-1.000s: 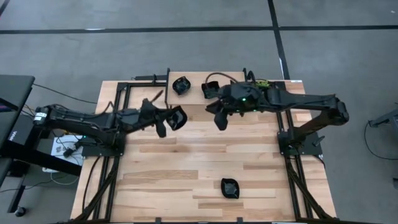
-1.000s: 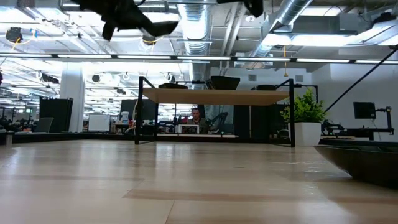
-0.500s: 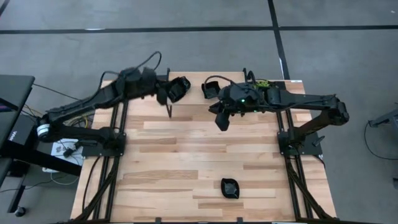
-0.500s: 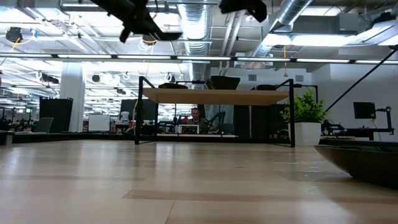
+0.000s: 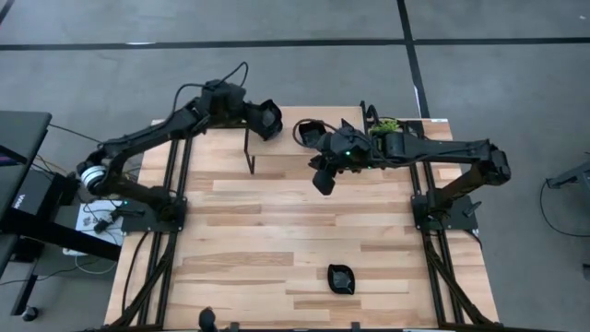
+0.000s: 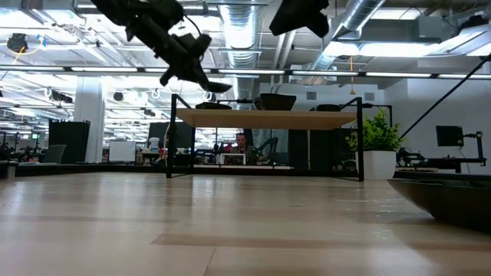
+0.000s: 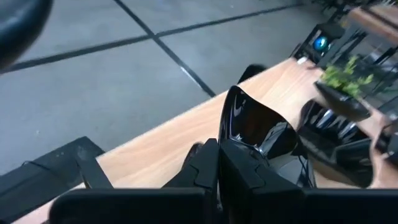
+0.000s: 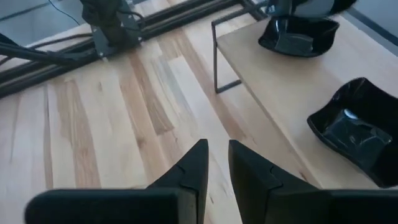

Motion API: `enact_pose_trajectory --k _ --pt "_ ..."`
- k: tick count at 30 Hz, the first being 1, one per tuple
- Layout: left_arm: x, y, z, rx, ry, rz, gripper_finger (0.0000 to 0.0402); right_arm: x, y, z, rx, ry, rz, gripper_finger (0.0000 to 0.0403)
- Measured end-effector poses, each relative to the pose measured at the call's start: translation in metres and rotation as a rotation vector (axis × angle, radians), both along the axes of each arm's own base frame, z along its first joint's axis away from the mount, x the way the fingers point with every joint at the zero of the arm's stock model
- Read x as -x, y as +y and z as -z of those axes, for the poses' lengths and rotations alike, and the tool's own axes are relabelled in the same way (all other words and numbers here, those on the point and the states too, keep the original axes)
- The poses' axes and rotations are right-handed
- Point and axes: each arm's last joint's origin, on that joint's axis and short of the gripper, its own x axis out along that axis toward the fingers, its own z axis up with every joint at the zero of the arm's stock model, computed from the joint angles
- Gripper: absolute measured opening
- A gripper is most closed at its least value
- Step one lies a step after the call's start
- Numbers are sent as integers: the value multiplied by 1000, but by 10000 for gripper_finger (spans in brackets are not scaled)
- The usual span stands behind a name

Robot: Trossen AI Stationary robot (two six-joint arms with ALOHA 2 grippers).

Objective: Pick & Place Mini shaped plates
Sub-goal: Stack the black leaf shaped plate on top of the black leaf shaped plate on the shelf

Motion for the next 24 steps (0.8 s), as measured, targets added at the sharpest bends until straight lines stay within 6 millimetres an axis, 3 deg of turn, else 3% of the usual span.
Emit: enact_pose_trajectory --k 6,24 --pt "-8 6 12 3 38 12 13 0 0 0 0 -2 0 59" --pt "-4 10 14 14 46 -4 61 1 0 1 -3 9 2 59"
